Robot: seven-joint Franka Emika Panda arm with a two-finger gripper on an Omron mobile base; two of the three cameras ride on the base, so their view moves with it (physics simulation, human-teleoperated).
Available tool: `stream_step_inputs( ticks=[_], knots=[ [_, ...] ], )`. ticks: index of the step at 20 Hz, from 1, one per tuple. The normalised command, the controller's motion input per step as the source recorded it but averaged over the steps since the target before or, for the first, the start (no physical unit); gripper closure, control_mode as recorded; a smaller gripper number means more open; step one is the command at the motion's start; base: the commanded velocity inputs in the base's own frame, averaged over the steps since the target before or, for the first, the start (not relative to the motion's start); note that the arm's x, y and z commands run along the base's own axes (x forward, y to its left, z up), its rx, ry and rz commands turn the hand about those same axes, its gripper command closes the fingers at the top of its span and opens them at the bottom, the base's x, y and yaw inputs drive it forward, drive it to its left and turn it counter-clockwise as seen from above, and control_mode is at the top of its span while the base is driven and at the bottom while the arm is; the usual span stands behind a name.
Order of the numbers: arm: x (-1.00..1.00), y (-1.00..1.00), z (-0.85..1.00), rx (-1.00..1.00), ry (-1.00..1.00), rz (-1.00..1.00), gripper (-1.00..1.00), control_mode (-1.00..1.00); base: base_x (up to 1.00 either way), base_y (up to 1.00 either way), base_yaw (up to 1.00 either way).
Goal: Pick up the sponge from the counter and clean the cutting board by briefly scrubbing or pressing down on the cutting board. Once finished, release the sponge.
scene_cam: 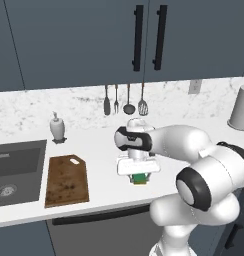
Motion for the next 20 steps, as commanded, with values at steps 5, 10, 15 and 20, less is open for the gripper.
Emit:
stream_step_inputs(
  ticks=[5,10,15,20],
  knots=[
    [0.09,0.72,0.51,0.00,0.15,0.00,1.00,-1.00,0.00,0.00,0.00],
    [0.09,0.89,0.23,0.00,0.17,0.00,1.00,-1.00,0.00,0.00,0.00],
    [0.00,0.87,0.02,0.00,0.14,0.00,1.00,-1.00,0.00,0.00,0.00],
    [0.00,0.77,0.00,0.00,0.03,0.00,1.00,-1.00,0.00,0.00,0.00]
  ],
)
